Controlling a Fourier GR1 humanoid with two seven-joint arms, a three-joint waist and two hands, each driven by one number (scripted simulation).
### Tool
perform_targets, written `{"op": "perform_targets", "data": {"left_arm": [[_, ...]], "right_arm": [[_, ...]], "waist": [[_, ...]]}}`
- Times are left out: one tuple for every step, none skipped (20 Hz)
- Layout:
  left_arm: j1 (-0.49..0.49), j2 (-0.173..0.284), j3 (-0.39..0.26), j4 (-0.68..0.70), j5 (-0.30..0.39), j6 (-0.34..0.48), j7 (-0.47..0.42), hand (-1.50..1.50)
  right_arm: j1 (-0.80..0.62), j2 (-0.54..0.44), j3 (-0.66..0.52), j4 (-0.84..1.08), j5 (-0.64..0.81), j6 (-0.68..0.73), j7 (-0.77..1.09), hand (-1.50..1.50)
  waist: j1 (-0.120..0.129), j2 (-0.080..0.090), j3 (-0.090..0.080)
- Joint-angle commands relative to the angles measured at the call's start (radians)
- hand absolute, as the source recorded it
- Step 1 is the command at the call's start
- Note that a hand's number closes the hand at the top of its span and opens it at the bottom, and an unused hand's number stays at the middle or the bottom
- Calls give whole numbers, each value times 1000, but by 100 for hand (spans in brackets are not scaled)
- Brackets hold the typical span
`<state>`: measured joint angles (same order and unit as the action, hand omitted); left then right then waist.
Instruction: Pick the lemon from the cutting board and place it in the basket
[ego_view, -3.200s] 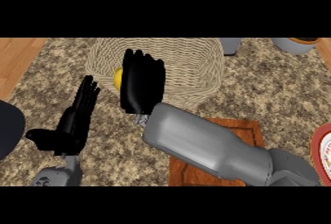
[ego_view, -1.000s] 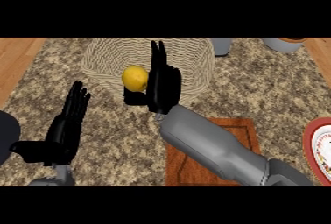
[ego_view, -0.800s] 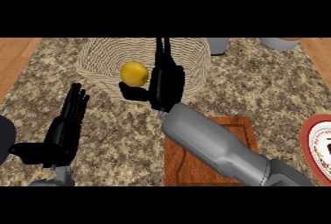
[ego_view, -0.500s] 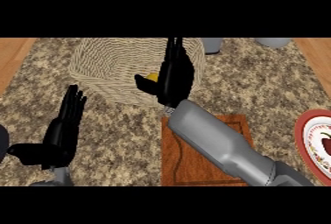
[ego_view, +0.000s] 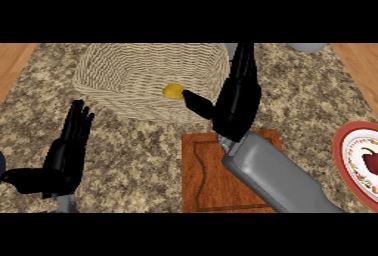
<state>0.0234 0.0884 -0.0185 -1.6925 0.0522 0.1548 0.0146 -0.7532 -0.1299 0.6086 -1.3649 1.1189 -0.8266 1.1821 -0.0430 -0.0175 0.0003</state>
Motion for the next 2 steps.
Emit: {"op": "perform_targets", "data": {"left_arm": [[27, 2, -24, -76, -9, -2, 36, 0], [1, 22, 18, 20, 7, -26, -18, 0]], "right_arm": [[189, -49, 14, -287, 58, 70, 65, -150], [221, -65, 27, -370, 33, 107, 57, -150]], "waist": [[15, 5, 0], [6, 6, 0]]}}
